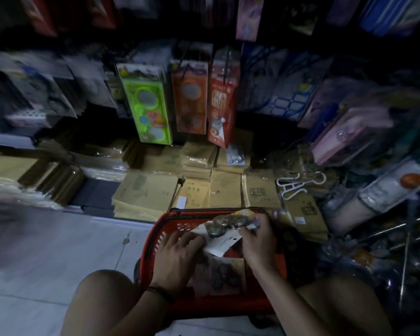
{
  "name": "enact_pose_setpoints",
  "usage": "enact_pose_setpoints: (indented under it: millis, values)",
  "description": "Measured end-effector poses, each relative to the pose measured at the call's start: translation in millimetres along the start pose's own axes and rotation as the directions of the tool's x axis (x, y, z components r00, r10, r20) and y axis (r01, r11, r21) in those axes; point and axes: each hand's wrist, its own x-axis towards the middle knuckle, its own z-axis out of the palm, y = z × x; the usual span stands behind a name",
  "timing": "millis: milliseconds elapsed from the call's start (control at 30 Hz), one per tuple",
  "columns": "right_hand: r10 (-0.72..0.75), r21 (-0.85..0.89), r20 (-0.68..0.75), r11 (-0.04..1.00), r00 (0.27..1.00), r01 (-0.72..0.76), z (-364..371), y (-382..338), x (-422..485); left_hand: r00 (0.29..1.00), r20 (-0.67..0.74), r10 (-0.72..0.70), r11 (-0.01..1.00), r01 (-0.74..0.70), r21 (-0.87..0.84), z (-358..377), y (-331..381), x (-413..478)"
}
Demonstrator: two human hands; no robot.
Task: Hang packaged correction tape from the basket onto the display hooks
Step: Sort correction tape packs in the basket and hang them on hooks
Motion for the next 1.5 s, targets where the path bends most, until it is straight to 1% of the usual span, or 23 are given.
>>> enact_pose_setpoints:
  millis: [100, 167, 233, 300, 367, 400, 433, 467, 500, 567, 633, 667, 767, 833, 967, 1067, 1133, 1200, 1233, 1300, 1367, 1400, 1500]
  values:
    - [-0.076, -0.133, -0.034, 0.989, 0.997, 0.071, -23, -21, 2, 0.994, -0.098, 0.054, 0.998, -0.058, -0.036, -25, 4, -7]
    - [-0.096, -0.146, -0.094, 0.986, 0.991, 0.082, -39, -30, 10, 0.984, -0.163, 0.077, 0.996, -0.085, -0.037, -42, 4, -11]
    - [-0.069, -0.106, -0.103, 0.993, 0.992, 0.058, -55, -45, 17, 0.983, -0.176, 0.061, 0.998, -0.064, -0.011, -61, 4, -14]
    - [-0.067, -0.007, -0.105, 0.998, 0.992, 0.067, -69, -63, 21, 0.984, -0.176, -0.019, 0.997, 0.006, -0.074, -80, 6, -14]
    - [-0.122, 0.096, -0.124, 0.986, 0.985, 0.135, -81, -81, 21, 0.976, -0.138, -0.169, 0.963, 0.133, -0.234, -101, 12, -14]
    - [-0.149, 0.142, -0.127, 0.976, 0.981, 0.166, -87, -90, 22, 0.963, -0.107, -0.248, 0.924, 0.203, -0.324, -111, 14, -12]
    - [-0.172, 0.194, -0.112, 0.962, 0.979, 0.191, -91, -99, 23, 0.948, -0.067, -0.311, 0.867, 0.254, -0.429, -113, 12, -9]
    - [-0.198, 0.238, -0.095, 0.947, 0.975, 0.216, -95, -107, 24, 0.931, -0.01, -0.366, 0.779, 0.301, -0.55, -119, 11, -5]
    - [-0.226, 0.265, -0.08, 0.934, 0.971, 0.24, -101, -118, 22, 0.918, 0.036, -0.395, 0.674, 0.316, -0.667, -125, 9, -2]
    - [-0.287, 0.258, -0.034, 0.923, 0.957, 0.286, -110, -140, 17, 0.894, 0.103, -0.436, 0.463, 0.321, -0.826, -143, 11, 6]
    - [-0.348, 0.259, 0.035, 0.909, 0.937, 0.327, -114, -157, 17, 0.879, 0.142, -0.455, 0.282, 0.294, -0.913, -164, 21, 14]
    - [-0.372, 0.267, 0.073, 0.901, 0.925, 0.341, -116, -166, 16, 0.874, 0.144, -0.464, 0.21, 0.267, -0.94, -174, 27, 19]
    - [-0.486, 0.264, 0.144, 0.858, 0.862, 0.44, -120, -191, 9, 0.893, 0.149, -0.426, 0.036, 0.181, -0.983, -205, 46, 33]
    - [-0.557, 0.226, 0.189, 0.826, 0.809, 0.516, -126, -208, 7, 0.904, 0.176, -0.39, -0.045, 0.172, -0.984, -225, 54, 42]
    - [-0.617, 0.074, 0.243, 0.781, 0.748, 0.62, -133, -248, 3, 0.913, 0.158, -0.376, -0.107, 0.127, -0.986, -256, 65, 54]
    - [-0.649, 0.049, 0.225, 0.752, 0.727, 0.657, -134, -279, -6, 0.933, 0.116, -0.34, -0.085, 0.092, -0.992, -278, 73, 61]
    - [-0.691, -0.013, 0.187, 0.709, 0.699, 0.705, -139, -299, -9, 0.952, 0.067, -0.3, -0.067, 0.049, -0.997, -294, 76, 65]
    - [-0.755, -0.114, 0.164, 0.625, 0.635, 0.773, -144, -317, -7, 0.951, -0.003, -0.309, -0.064, -0.024, -0.998, -311, 75, 70]
    - [-0.769, -0.143, 0.188, 0.594, 0.611, 0.792, -146, -326, -6, 0.948, -0.026, -0.318, -0.061, -0.048, -0.997, -322, 77, 73]
    - [-0.787, -0.223, 0.302, 0.491, 0.538, 0.842, -154, -346, -8, 0.941, -0.073, -0.331, -0.064, -0.099, -0.993, -341, 80, 79]
    - [-0.784, -0.344, 0.422, 0.326, 0.455, 0.881, -159, -369, -11, 0.941, -0.1, -0.325, -0.089, -0.135, -0.987, -363, 83, 85]
    - [-0.783, -0.393, 0.451, 0.256, 0.428, 0.883, -161, -381, -12, 0.94, -0.116, -0.321, -0.09, -0.152, -0.984, -374, 81, 87]
    - [-0.825, -0.479, 0.438, 0.122, 0.357, 0.869, -164, -414, -7, 0.937, -0.173, -0.305, -0.058, -0.199, -0.978, -409, 78, 93]
